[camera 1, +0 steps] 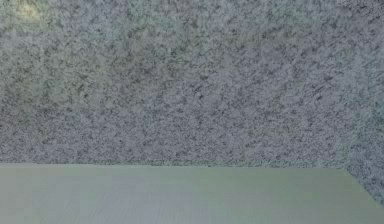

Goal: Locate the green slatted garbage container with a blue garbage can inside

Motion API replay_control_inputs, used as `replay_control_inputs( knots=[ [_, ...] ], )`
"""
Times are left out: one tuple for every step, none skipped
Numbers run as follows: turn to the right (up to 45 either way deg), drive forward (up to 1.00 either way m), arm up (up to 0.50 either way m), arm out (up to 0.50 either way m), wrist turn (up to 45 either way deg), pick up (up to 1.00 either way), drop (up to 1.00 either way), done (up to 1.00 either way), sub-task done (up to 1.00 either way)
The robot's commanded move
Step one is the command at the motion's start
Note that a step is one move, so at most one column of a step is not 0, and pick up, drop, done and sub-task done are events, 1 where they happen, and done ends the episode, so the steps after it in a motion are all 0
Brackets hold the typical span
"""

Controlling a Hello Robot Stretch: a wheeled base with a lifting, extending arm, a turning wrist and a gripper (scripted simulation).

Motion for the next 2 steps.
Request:
replay_control_inputs(
  knots=[
    [0.0,0.2,0.0,0.0,0.0,0.0,0.0,0.0,0.0],
    [45.0,0.0,0.0,0.0,0.0,0.0,0.0,0.0,0.0]
  ],
)
